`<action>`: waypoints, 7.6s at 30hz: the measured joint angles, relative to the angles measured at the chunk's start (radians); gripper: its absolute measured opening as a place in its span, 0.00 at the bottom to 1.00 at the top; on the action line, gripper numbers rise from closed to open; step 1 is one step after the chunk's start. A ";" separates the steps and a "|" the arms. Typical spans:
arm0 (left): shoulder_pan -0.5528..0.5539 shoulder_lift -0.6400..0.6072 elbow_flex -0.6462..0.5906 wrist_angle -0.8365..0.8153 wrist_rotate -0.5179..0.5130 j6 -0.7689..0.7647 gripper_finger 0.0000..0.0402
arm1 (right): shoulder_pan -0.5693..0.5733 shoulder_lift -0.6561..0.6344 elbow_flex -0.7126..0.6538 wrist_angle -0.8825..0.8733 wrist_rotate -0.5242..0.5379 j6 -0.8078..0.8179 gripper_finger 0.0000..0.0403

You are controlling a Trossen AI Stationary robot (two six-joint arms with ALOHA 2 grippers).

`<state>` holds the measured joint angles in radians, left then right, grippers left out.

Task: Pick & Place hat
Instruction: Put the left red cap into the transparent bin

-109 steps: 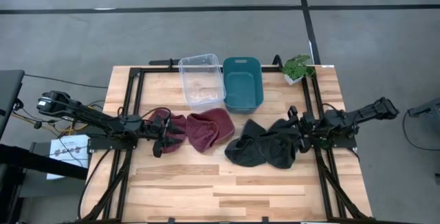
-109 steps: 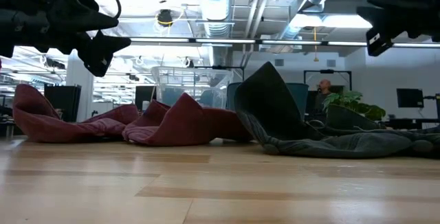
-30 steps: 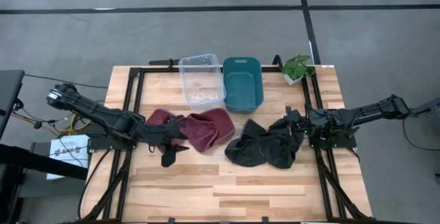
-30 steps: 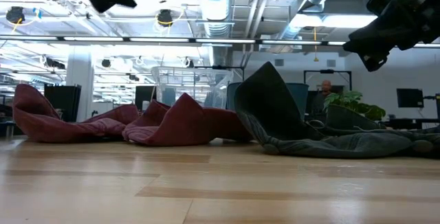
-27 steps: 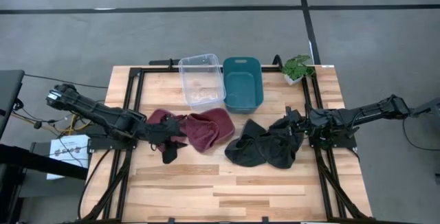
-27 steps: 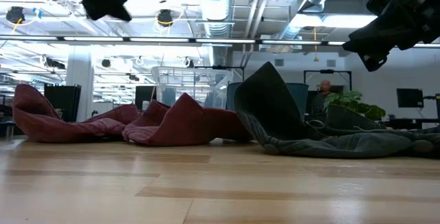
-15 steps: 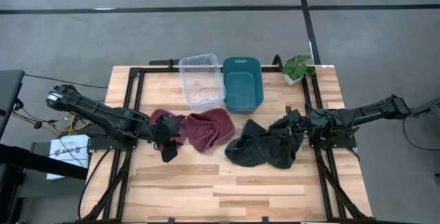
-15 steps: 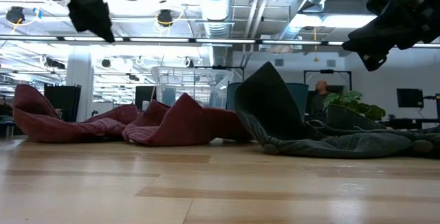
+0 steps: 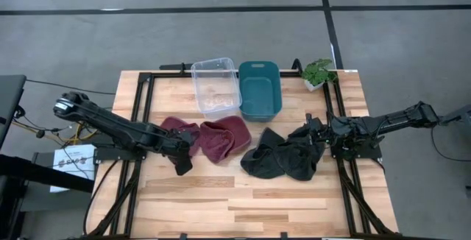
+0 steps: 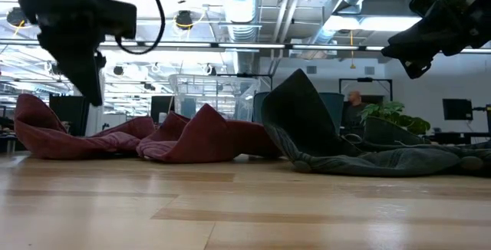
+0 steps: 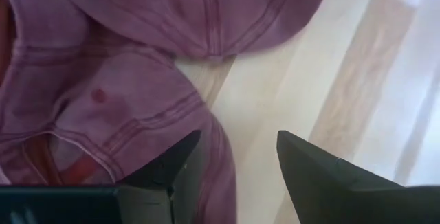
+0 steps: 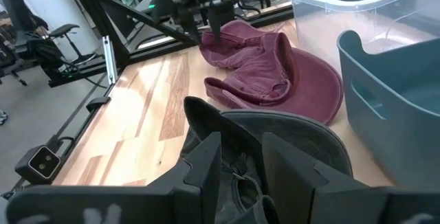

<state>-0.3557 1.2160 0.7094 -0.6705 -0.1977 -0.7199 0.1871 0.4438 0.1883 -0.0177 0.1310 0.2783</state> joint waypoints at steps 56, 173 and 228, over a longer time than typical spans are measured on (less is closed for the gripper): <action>0.032 0.278 -0.014 0.012 0.051 -0.284 0.02 | 0.000 0.000 0.000 -0.004 0.001 -0.028 0.25; -0.087 -0.308 0.142 0.331 -0.177 0.342 0.02 | 0.000 0.000 0.000 0.003 0.001 -0.051 0.25; 0.772 -0.225 0.142 0.819 0.725 0.629 0.02 | 0.000 0.000 0.000 0.004 0.004 -0.130 0.25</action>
<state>0.4165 0.9909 0.8516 0.1486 0.5268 -0.0908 0.1871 0.4440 0.1879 -0.0139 0.1352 0.1483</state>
